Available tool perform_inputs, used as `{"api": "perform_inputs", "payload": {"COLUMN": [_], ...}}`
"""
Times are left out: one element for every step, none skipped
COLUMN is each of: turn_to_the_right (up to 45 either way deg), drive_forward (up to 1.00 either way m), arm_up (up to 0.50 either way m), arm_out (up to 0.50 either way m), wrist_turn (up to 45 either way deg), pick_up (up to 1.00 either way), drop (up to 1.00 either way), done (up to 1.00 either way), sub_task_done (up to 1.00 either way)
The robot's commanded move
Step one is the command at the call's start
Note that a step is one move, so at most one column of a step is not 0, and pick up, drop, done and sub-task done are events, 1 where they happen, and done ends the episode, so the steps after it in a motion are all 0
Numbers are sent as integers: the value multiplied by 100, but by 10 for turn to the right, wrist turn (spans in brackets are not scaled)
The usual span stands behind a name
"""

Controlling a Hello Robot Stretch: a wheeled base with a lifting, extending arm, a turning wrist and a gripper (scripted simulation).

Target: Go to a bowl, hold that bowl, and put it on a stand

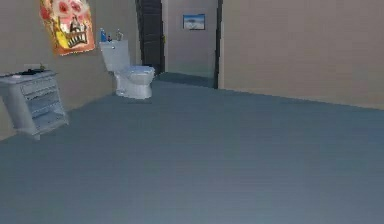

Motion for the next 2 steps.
{"api": "perform_inputs", "payload": {"turn_to_the_right": [0,0], "drive_forward": [100,100], "arm_up": [0,0], "arm_out": [0,0], "wrist_turn": [0,0], "pick_up": [0,0], "drop": [0,0], "done": [0,0], "sub_task_done": [0,0]}}
